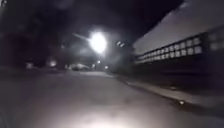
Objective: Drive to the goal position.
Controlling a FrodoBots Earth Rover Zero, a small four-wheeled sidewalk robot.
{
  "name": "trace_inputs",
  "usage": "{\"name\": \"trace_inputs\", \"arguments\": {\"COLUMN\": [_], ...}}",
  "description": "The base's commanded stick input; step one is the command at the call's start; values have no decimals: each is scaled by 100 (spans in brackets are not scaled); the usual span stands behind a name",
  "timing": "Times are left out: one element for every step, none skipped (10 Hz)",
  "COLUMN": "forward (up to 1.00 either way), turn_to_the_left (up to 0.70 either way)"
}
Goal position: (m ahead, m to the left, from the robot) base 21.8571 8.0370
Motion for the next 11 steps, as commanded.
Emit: {"name": "trace_inputs", "arguments": {"forward": [50, 50, 50, 50, 50, 50, 50, 50, 50, 50, 50], "turn_to_the_left": [0, 0, 0, 0, 0, 0, 0, 0, 0, 0, 0]}}
